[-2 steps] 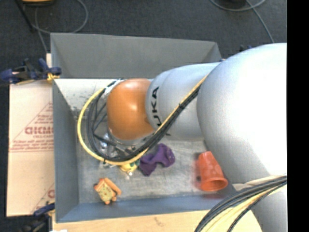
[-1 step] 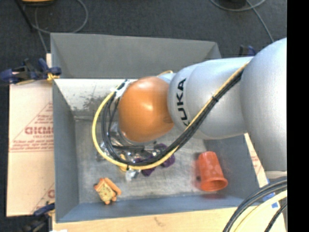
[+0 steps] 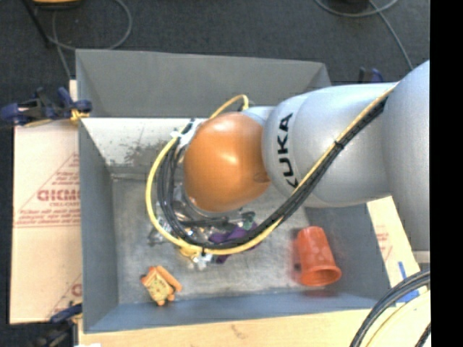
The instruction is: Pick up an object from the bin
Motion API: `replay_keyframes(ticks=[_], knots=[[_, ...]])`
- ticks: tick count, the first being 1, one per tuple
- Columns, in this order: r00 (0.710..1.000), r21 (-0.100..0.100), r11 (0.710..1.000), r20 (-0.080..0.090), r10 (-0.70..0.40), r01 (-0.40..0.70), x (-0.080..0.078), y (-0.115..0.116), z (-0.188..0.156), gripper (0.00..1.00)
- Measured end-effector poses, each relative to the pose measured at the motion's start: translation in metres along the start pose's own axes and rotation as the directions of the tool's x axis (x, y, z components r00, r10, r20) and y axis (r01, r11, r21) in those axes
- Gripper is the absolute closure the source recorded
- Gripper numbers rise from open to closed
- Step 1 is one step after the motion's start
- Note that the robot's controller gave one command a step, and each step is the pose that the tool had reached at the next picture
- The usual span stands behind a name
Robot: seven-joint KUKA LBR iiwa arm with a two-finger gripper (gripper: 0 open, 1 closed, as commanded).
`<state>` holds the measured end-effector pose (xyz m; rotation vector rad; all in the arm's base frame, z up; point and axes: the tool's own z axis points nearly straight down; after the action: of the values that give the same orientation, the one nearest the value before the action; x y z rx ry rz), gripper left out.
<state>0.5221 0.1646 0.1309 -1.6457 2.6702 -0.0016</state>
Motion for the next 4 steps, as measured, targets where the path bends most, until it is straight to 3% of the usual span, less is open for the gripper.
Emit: replay_keyframes(ticks=[1, 2, 3, 4], knots=[[1.000, -0.001, 1.000, 0.001, -0.021, 0.021, 0.027, -0.041, 0.026, 0.00], [0.993, -0.002, 0.993, -0.001, -0.121, 0.121, 0.042, -0.057, 0.050, 1.00], [0.993, -0.003, 0.993, -0.001, -0.120, 0.120, 0.042, -0.057, 0.050, 1.00], [0.993, -0.009, 0.993, -0.005, -0.116, 0.116, 0.052, -0.050, 0.007, 1.00]])
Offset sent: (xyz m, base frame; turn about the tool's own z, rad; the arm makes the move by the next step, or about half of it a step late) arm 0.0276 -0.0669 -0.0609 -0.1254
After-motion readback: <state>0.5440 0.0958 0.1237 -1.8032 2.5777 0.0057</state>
